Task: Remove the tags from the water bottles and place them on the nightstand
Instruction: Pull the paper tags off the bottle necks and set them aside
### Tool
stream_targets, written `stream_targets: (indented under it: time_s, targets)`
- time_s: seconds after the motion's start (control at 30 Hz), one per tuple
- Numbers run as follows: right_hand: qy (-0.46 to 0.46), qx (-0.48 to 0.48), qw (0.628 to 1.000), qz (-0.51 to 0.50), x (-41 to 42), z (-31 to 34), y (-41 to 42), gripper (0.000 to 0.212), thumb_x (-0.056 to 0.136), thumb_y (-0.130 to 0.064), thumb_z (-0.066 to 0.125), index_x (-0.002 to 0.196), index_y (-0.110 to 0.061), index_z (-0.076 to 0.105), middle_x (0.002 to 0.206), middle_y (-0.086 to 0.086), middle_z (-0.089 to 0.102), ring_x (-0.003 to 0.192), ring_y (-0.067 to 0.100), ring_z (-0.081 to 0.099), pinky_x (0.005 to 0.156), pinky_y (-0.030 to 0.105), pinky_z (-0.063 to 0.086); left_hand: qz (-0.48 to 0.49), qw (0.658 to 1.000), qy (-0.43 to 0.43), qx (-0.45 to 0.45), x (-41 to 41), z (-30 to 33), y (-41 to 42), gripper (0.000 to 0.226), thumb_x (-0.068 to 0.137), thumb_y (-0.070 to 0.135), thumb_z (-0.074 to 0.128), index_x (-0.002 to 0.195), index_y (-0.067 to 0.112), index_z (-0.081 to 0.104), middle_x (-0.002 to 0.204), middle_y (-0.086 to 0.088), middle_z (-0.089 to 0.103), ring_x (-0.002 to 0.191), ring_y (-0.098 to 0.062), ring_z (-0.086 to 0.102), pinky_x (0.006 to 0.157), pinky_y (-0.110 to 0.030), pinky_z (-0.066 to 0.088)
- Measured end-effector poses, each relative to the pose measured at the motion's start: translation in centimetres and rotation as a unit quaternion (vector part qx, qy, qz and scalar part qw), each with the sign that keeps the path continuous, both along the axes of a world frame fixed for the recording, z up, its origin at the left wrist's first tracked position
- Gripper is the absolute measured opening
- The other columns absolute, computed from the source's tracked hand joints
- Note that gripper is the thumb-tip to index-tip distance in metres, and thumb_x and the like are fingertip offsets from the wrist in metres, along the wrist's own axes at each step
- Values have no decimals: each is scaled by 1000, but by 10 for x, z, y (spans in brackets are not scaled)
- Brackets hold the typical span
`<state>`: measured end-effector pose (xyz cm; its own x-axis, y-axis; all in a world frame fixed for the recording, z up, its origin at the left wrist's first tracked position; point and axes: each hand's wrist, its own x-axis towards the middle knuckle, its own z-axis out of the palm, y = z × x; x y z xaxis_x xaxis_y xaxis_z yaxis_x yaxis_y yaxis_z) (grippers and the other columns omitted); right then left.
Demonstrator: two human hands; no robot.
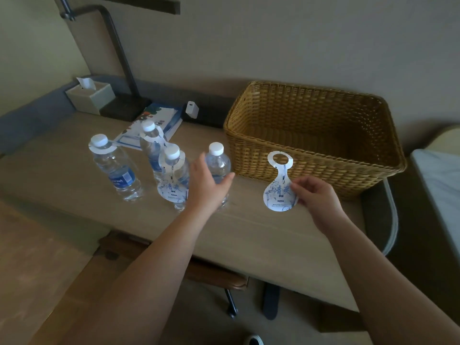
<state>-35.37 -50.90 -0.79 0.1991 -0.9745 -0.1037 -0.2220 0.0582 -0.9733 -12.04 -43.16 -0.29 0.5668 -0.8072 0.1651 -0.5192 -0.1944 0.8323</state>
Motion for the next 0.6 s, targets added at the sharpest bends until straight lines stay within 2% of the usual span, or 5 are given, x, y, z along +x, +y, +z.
stream_targets:
  time_s: [0.13, 0.2, 0.37, 0.5, 0.6]
  targets:
    - [44, 43, 992, -109, -38, -37, 4, 5, 86, -17, 66, 82, -18, 69, 85, 4, 72, 89, 30, 67, 80, 49, 55, 32, 999, -27, -23, -1, -7, -12, 71, 79, 35, 76, 135, 8, 41, 130, -12, 47, 122, -26, 46, 95, -31, 38]
    - [60, 62, 984, -156, -55, -53, 7, 5, 85, -16, 66, 81, -18, 67, 85, 5, 70, 89, 32, 66, 80, 50, 55, 44, 998, -34, -42, -1, -11, -14, 64, 79, 33, 76, 130, 8, 46, 125, -12, 51, 116, -27, 49, 93, -30, 40]
    - [127, 79, 963, -226, -81, -76, 9, 8, 85, -22, 67, 89, -16, 68, 88, 3, 70, 73, 13, 62, 59, 29, 48, 51, 996, -54, -55, 3, -15, -14, 64, 78, 33, 77, 130, 9, 48, 125, -11, 54, 114, -25, 53, 91, -30, 42]
    - [223, 62, 955, -187, -87, -84, 15, 31, 89, -24, 60, 120, -20, 60, 117, 1, 61, 103, 21, 58, 82, 35, 48, 54, 994, -59, -71, 3, -16, -13, 64, 79, 33, 77, 131, 10, 47, 128, -10, 53, 116, -24, 52, 90, -27, 40]
    - [351, -36, 928, -123, -83, -94, 31, 43, 89, -21, 59, 132, -15, 52, 134, 5, 48, 121, 24, 44, 96, 39, 44, 54, 994, -61, -75, 1, -18, -12, 64, 80, 34, 76, 133, 12, 46, 129, -9, 52, 117, -23, 52, 89, -27, 40]
